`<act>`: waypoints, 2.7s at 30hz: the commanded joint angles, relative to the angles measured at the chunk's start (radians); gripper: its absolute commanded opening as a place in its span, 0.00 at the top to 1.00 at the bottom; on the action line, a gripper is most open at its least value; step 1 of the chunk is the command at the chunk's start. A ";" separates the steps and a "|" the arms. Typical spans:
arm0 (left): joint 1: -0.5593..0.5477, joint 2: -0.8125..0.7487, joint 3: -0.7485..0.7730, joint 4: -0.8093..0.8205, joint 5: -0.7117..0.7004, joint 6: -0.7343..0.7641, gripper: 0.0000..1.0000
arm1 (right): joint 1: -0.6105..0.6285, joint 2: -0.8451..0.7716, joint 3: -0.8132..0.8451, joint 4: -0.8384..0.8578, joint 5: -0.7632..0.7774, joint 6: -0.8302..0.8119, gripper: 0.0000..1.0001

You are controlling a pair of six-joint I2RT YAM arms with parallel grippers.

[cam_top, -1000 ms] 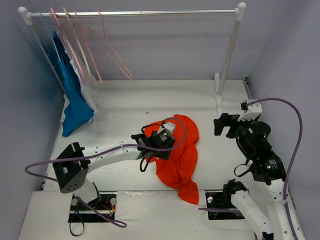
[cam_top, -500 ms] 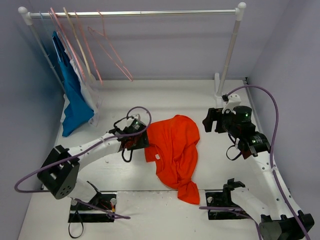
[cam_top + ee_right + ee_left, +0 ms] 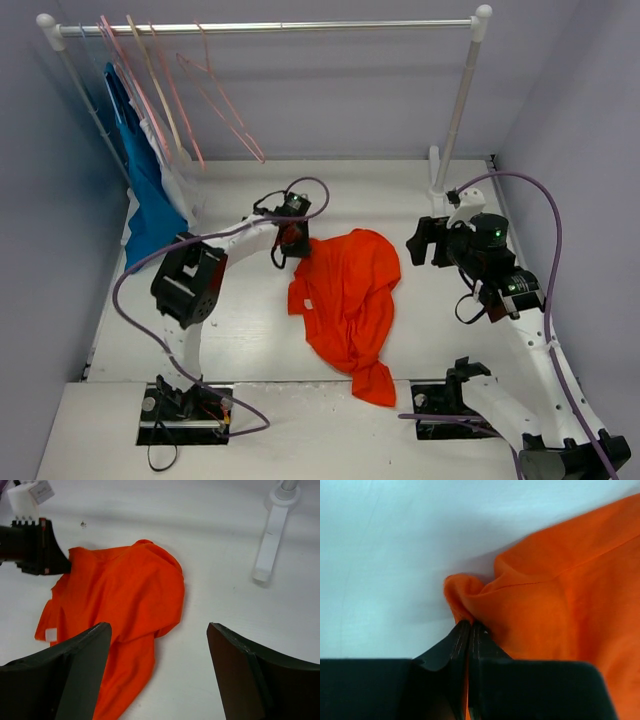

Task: Place the t-shirt on the hanger

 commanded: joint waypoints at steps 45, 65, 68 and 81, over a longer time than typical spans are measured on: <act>-0.119 -0.347 -0.447 0.167 0.058 -0.326 0.52 | 0.241 0.821 0.385 0.275 0.094 -0.001 0.58; -0.133 -0.371 -0.498 0.138 0.037 -0.329 1.00 | 0.346 1.191 0.636 0.325 0.100 -0.095 0.55; -0.134 -0.379 -0.498 0.124 0.031 -0.323 1.00 | 0.364 1.222 0.652 0.318 0.108 -0.121 0.55; -0.130 -0.406 -0.490 0.067 -0.002 -0.286 1.00 | 0.393 1.252 0.638 0.312 0.210 -0.147 0.70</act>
